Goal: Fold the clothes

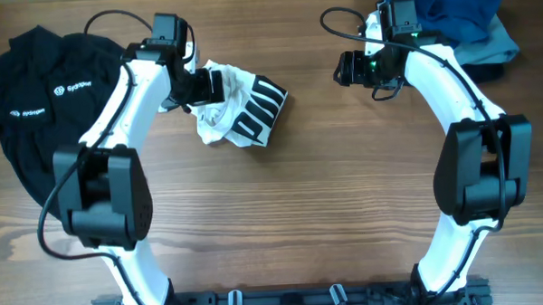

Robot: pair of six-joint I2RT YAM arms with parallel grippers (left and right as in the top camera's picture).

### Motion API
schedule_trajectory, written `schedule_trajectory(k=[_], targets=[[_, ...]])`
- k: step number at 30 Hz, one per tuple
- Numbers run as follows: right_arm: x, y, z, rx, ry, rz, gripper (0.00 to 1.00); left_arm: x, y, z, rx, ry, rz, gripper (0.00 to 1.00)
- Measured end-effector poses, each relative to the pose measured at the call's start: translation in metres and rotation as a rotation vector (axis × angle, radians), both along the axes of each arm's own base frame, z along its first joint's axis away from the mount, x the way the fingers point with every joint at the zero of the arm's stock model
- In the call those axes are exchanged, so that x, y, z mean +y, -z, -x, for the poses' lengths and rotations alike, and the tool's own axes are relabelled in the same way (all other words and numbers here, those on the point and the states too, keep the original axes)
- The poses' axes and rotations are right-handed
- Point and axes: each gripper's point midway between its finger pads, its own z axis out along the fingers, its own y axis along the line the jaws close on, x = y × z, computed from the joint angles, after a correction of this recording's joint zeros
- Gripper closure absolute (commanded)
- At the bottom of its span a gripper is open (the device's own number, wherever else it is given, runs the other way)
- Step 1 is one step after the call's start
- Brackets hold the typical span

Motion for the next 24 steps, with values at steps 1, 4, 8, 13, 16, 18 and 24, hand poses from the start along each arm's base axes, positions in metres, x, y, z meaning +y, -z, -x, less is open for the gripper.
schedule_trajectory(k=[1, 4, 8, 13, 16, 18, 24], targets=[[0.000, 0.000, 0.000, 0.001, 0.000, 0.000, 0.21, -0.004, -0.006, 0.000, -0.014, 0.017, 0.011, 0.06], [0.000, 0.000, 0.001, 0.003, 0.000, 0.000, 0.21, -0.026, -0.029, 0.004, -0.059, 0.116, 0.031, 0.15], [0.000, 0.000, 0.001, 0.003, 0.000, 0.000, 0.21, -0.061, -0.033, 0.016, -0.074, 0.271, 0.034, 0.22], [0.000, 0.001, 0.003, 0.015, 0.000, 0.002, 0.21, -0.072, -0.017, 0.022, -0.040, 0.331, 0.027, 0.21], [0.000, 0.001, 0.003, 0.015, -0.001, 0.002, 0.20, -0.071, -0.007, 0.022, -0.020, 0.333, 0.022, 0.22], [0.000, 0.001, 0.003, 0.014, -0.003, 0.002, 0.20, -0.071, -0.005, 0.019, -0.030, 0.333, 0.024, 0.27], [0.000, 0.002, 0.004, 0.018, -0.003, 0.003, 0.20, -0.072, -0.005, 0.016, -0.044, 0.340, 0.024, 0.45]])
